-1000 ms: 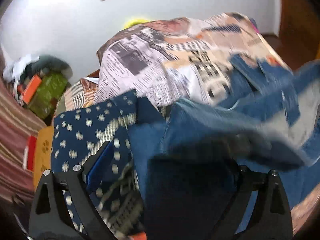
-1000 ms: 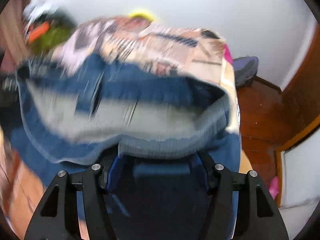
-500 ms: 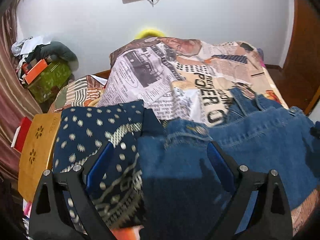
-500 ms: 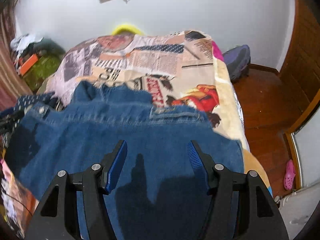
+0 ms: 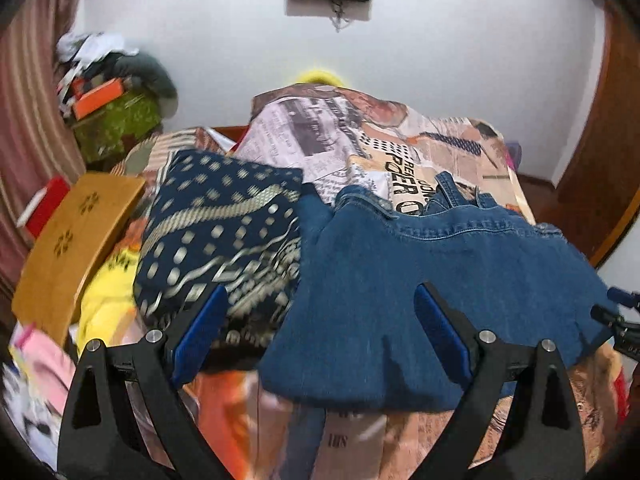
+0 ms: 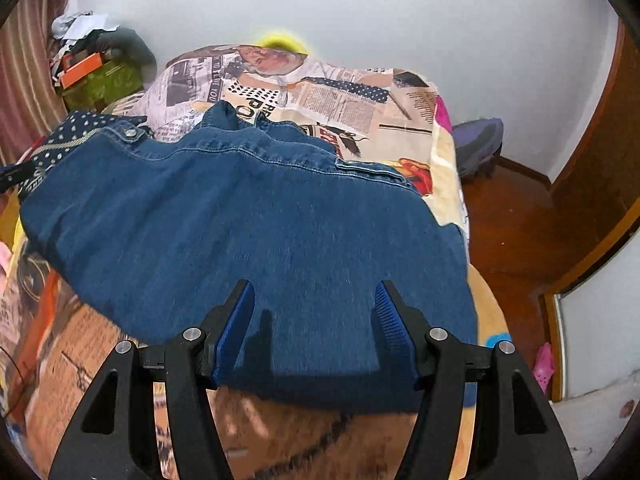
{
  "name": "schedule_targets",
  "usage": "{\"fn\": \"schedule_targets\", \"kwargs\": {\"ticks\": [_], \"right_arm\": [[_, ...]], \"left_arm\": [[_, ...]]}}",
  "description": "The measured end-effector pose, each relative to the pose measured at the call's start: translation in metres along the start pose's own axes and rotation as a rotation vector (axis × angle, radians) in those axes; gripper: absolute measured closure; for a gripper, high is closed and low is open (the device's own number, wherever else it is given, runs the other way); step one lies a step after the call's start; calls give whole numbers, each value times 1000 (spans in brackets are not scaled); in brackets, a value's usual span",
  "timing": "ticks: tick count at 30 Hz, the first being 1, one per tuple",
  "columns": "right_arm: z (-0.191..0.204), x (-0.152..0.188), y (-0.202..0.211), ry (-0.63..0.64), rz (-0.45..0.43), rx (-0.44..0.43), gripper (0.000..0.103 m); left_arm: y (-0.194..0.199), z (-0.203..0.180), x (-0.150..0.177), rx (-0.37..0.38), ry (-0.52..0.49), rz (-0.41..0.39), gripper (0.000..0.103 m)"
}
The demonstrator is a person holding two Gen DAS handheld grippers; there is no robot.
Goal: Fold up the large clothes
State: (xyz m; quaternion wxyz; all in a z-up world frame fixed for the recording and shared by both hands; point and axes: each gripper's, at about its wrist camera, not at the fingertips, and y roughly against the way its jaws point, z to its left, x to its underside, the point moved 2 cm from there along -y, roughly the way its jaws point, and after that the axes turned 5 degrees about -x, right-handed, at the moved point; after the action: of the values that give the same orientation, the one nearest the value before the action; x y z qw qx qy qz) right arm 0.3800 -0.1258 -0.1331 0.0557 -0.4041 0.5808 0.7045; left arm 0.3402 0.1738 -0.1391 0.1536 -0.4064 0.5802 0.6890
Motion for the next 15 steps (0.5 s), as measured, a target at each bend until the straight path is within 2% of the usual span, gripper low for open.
{"fn": "schedule_targets", "kwargs": {"ticks": [5,10,15], "right_arm": [[0,5,5,-23,-3,-20,44],[-1,13,-1,-57,13,-12,44],[-1,19,-9,-77,35,-26,44]], "left_arm": [[2,16,23,44,106,50,9],[-17,20,51,81,198,137,9],[-40,17,65,80,225,178,9]]}}
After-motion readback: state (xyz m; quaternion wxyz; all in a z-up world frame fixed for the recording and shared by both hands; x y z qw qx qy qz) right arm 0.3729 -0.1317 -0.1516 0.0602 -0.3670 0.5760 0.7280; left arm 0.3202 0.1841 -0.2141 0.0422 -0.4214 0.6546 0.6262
